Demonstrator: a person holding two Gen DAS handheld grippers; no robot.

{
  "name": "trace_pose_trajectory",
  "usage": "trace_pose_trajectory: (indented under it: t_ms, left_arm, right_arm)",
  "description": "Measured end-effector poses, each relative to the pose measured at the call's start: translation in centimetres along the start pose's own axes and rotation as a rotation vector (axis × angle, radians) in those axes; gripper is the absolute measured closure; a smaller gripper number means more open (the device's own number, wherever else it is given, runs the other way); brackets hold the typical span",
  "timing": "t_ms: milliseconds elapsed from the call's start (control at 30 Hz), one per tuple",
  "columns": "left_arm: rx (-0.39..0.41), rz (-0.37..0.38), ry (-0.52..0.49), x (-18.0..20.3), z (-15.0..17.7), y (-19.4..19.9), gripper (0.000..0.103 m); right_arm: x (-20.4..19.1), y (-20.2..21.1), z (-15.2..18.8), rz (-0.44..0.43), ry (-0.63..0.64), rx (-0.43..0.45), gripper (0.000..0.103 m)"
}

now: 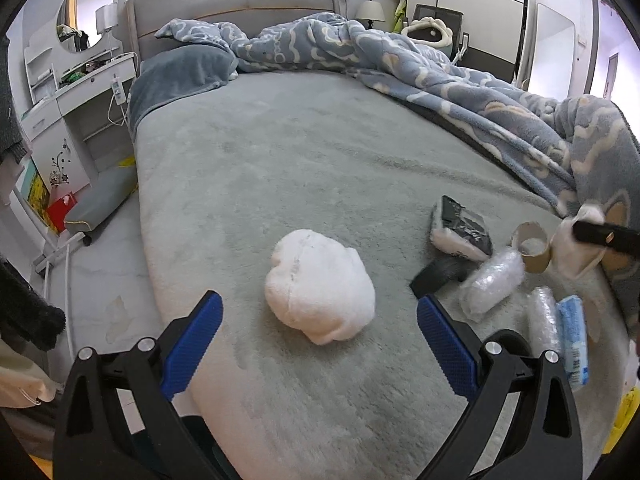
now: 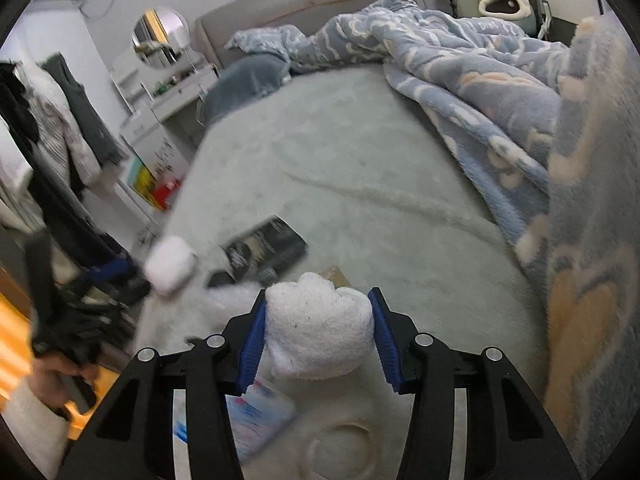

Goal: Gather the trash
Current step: 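Reach the right tool to the white tissue ball and close on it, then carry the tissue ball with the right tool over the bin and release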

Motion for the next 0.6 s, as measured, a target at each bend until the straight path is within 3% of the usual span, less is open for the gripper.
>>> trace_pose_trajectory:
  t_ms: [233,433,500,533,567,600]
  left_arm:
    - [0.016,-0.021,-0.009,-0.2,-0.8,-1.1,0.004]
    - [-0.030,-0.030,-0.039,0.2,-0.1,-2.8,0.006]
    - [-0.048,-0.022,-0.020,0.2,0.1,-3.4,0.017]
    - [-0.056,-0.018,-0.011,0.3,0.2,-3.5,0.030]
    - [-0.066,-0.012,0.003,0.2,0.3,-3.7,0.037]
    - [-0.070,-0.011,0.018,0.2,0.4,-3.7,0.037]
  right_arm:
    - [-2.0,-0.4,-1.8,-0.068,0.008,0.056,0.053]
    - [-3.7,-1.5,-2.1,-0.113,0.009,0.054,0.053]
    - [-4.3,-1.7,-2.3,-0.132,0.012,0.053,0.053]
    - [-4.5,-1.7,-2.2,-0.136,0.014,0.054,0.053]
    - [-4.7,-1.7,-2.3,-0.142,0.013,0.055,0.053]
    - [-4.8,-1.7,-2.3,-0.144,0.009,0.056,0.053]
Point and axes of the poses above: each gripper's, at about its wrist camera, not at the fingertips, and y roughly against the way its jaws point, x to its right, z to its underside, the point moved 6 cm from there along -y, roughly the way its jaws point, and after that the axes turned 9 degrees about x, right-handed, at the moved point
